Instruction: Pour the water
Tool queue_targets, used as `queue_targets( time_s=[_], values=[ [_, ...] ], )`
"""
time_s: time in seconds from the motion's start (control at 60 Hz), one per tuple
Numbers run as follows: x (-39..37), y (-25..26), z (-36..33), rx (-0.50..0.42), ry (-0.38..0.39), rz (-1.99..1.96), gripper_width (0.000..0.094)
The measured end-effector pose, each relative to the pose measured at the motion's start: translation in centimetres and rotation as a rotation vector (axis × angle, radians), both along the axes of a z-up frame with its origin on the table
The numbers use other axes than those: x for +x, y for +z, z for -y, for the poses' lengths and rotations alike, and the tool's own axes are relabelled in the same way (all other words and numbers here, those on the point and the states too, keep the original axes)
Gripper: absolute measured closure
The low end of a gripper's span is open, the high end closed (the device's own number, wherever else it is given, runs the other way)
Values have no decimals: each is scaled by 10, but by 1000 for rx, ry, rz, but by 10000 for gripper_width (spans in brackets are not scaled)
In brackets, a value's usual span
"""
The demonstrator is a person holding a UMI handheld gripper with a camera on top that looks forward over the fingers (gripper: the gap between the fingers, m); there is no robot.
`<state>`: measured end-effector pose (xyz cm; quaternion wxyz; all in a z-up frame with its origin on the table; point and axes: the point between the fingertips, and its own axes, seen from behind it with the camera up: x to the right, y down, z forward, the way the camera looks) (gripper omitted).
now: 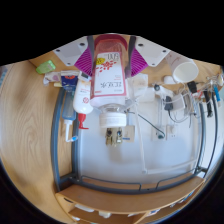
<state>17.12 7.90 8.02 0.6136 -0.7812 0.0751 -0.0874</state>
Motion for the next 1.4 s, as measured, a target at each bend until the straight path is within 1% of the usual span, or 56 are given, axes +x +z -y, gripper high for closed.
queue_targets(
  time_s=[0.033, 0.083, 0.167, 0.217, 0.267, 0.283, 0.333, 0.383, 0.467, 0.533, 0.583, 0.667, 0.75, 0.817, 0.867, 0.933, 1.0, 1.05, 1.167, 1.25, 1.4],
  values=[
    [-3, -4, 0, 13, 7, -18, 434],
    [0, -2, 0, 37, -3, -52, 425],
    [-1, -2, 1, 60, -4, -75, 377],
    [-1, -2, 1, 68, -6, -67, 353],
    [1, -3, 2, 56, -10, -66, 336],
    [1, -5, 3, 41, -14, -67, 324],
    [1, -19, 6, -28, -12, -61, 227],
    [2, -28, 12, -67, -18, -53, 180],
    [-4, -25, 27, -81, -11, -57, 176],
    [-12, -30, 46, -136, 19, -62, 176],
    [-17, -35, 66, -198, 39, -62, 182],
    [-25, -42, 109, -347, 87, -52, 183],
    [-21, -35, 152, -467, 97, -18, 181],
    [-16, -22, 183, -541, 104, 6, 180],
    [-11, -11, 201, -568, 102, 9, 177],
    [-12, 7, 215, -563, 115, -2, 178],
    [-13, 26, 221, -536, 135, -21, 176],
    [-13, 37, 227, -511, 136, -45, 180],
    [-15, 58, 234, -484, 153, -64, 176],
    [-21, 66, 238, -478, 187, -74, 175],
    [-27, 78, 241, -454, 217, -68, 175]
  ],
)
